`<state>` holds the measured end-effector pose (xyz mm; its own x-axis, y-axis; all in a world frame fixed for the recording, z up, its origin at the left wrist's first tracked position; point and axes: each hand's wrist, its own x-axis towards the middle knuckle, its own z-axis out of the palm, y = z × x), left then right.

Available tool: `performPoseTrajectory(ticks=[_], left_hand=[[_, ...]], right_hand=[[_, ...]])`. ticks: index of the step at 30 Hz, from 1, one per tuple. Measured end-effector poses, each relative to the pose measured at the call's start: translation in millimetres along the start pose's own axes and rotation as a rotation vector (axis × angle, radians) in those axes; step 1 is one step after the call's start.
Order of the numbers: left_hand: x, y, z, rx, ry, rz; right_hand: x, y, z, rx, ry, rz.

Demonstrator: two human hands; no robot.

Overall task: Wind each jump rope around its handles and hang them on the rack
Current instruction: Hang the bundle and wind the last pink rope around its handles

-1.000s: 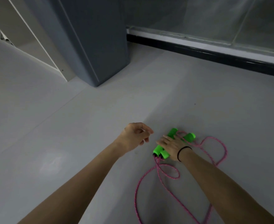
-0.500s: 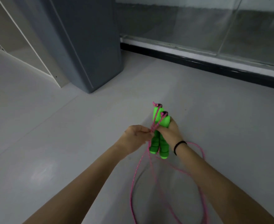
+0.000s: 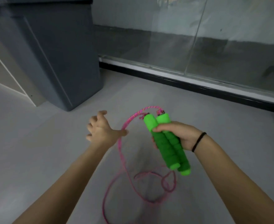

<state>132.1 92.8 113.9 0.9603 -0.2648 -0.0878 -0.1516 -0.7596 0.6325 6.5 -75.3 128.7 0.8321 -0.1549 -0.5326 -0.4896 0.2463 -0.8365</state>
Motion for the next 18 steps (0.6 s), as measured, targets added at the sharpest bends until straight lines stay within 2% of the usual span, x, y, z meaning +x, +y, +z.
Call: performPoseTrajectory(ticks=[2,4,5,7,9,15,18], left_hand=[[-15,17,1,-0.197,-0.048,0.079],[-31,36,6,-0.491,-0.243,0.063],[-37,44,8,-0.546,-0.374,0.014],[-43,56,9,-0.535,-0.634,-0.027],[-42,66,0,-0.552,-0.794,0.021],[-46,131,-75,-0.647,-1.126,-0.072],[-59,176,-127,-0.680,-1.218,-0.110]], right_hand=[[5,-3,4,0.228,0.049,-0.087],[12,-6,11,0.373,0.079,-0.145],[15,-8,13,0.400,0.078,-0.162],[18,-14,16,0.418,0.098,-0.172],[15,-27,16,0.426,0.146,-0.179],[-38,-108,12,0.560,0.250,-0.218],[-85,-166,8,0.564,0.330,-0.262]])
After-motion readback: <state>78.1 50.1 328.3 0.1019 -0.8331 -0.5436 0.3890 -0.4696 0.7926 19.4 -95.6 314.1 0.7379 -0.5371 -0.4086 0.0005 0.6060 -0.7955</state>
